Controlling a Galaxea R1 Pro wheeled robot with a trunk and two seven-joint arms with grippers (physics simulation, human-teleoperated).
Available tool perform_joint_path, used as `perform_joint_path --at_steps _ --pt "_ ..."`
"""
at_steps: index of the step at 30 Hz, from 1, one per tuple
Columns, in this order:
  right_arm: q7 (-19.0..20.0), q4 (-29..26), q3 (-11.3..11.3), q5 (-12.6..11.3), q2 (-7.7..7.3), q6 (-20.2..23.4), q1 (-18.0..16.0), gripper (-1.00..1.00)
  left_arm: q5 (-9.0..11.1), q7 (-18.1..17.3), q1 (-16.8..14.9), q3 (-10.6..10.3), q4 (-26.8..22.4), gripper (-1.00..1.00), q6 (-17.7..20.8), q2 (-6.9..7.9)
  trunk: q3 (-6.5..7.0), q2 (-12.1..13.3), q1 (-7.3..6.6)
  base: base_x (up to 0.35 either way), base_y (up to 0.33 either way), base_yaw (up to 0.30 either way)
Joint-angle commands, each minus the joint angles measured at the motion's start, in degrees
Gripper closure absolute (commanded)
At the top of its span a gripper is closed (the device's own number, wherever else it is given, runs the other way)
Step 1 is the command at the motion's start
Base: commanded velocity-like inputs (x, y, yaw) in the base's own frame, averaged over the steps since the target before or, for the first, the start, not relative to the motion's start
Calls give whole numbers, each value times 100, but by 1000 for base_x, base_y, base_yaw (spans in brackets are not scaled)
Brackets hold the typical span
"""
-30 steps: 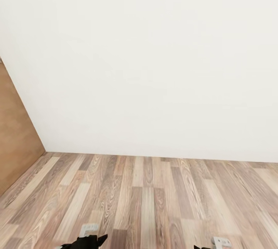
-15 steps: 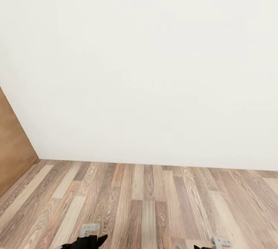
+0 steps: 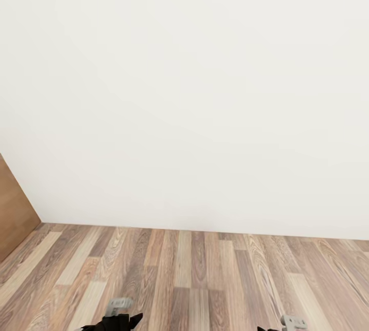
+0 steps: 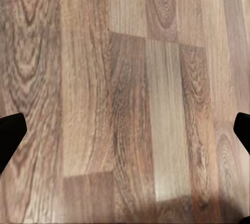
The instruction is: In the bedroom, move the book from the bed onto either nightstand, and place the two sandals side by side next to the bed.
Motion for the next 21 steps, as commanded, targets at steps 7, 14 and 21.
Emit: perform_joint_path --at_steps 7,14,21 --pt "23 14 -50 52 0 -23 -4 -100 -99 286 188 44 61 -100 -39 12 -5 -2 2 321 0 0" --pt "23 20 -50 51 0 -23 -4 -100 -115 418 371 42 65 -100 -49 14 -5 -2 2 321 0 0" --pt "21 21 -47 52 0 -23 -4 -100 -118 442 398 41 65 -100 -52 14 -5 -2 2 244 0 0"
